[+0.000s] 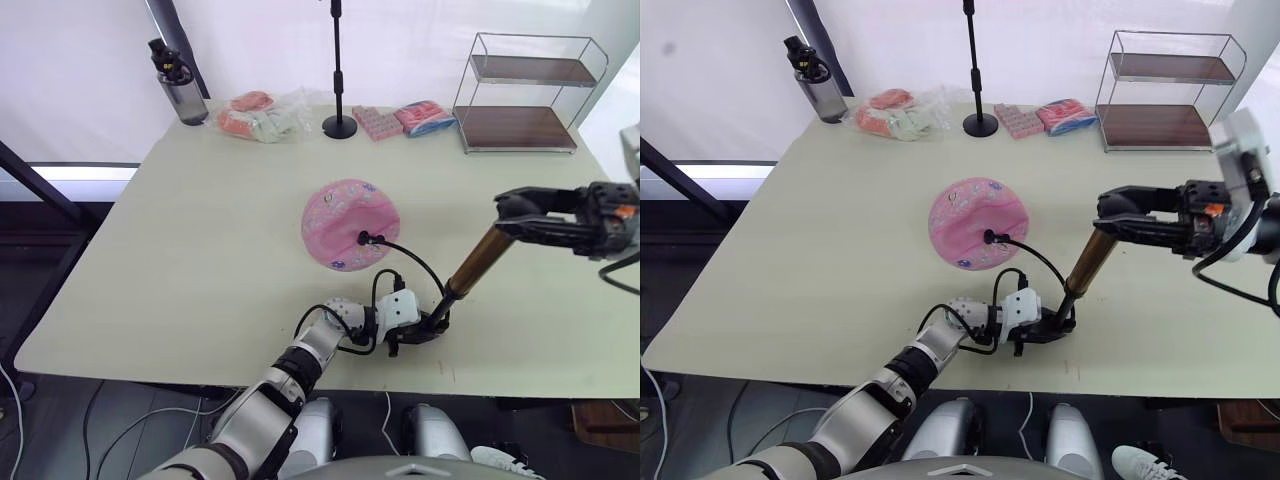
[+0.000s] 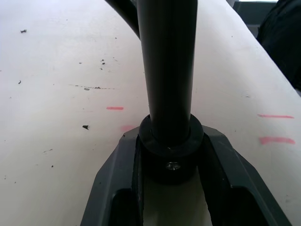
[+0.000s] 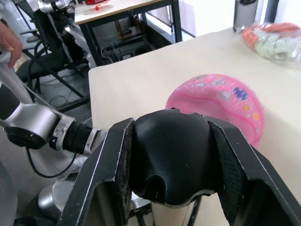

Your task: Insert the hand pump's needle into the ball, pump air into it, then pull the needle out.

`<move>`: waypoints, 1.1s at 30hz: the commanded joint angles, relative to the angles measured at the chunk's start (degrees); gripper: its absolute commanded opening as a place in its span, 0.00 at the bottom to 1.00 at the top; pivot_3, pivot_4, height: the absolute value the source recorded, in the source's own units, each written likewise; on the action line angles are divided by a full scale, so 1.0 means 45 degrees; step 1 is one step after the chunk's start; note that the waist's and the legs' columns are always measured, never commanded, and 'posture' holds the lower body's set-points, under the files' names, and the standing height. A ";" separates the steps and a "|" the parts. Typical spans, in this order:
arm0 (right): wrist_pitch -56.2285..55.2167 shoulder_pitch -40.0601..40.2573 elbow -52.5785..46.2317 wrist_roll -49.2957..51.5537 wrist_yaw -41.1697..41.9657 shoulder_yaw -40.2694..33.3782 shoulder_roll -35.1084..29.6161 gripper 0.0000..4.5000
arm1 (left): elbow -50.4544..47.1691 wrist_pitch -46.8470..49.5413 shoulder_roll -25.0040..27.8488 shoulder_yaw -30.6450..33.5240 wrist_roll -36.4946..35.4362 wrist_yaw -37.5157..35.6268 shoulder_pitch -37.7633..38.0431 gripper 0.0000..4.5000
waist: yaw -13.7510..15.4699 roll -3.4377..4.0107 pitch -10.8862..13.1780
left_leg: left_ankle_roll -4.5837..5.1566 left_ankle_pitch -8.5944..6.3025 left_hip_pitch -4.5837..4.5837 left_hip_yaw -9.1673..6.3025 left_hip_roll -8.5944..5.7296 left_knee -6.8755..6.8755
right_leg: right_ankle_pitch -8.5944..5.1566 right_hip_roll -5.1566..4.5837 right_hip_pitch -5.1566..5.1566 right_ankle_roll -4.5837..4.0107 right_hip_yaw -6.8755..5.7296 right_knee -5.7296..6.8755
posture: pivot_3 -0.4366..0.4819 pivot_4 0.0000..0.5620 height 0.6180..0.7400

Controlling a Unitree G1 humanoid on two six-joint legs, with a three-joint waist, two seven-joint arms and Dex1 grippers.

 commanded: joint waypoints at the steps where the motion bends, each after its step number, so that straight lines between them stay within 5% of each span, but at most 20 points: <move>1: -0.0325 0.0634 -0.0351 -0.1082 -0.0456 0.0683 0.0345 0.38 | 0.1358 0.0376 0.0453 -0.0454 0.0991 0.0211 0.0490 0.25 | -0.0004 -0.0011 -0.0017 | 0.0000 0.0000 0.0001 -0.0001 0.0000 0.0000 | 0.0000 0.0000 0.0000 0.0000 0.0000 0.0000 | 0.48 0.27 0.96; 16: -0.5343 0.4458 -0.0376 -0.6261 -0.0565 0.3792 0.2649 0.38 | 0.1989 -0.0088 0.0329 -0.0325 0.1100 0.0498 0.0567 0.25 | -0.0018 -0.0062 -0.0210 | -0.0002 -0.0001 0.0050 -0.0022 0.0000 0.0000 | -0.0001 0.0007 0.0047 0.0000 -0.0017 -0.0002 | 0.48 0.27 0.96; 33: -0.0574 -0.0121 -0.0663 0.0772 -0.0976 -0.1376 -0.0236 0.38 | 0.2785 -0.0838 0.0291 -0.0422 0.1370 0.0669 0.0468 0.25 | 0.0024 0.0062 -0.0079 | -0.0001 0.0001 0.0025 -0.0042 -0.0001 0.0010 | 0.0000 0.0012 0.0045 -0.0002 -0.0044 -0.0008 | 0.48 0.27 0.96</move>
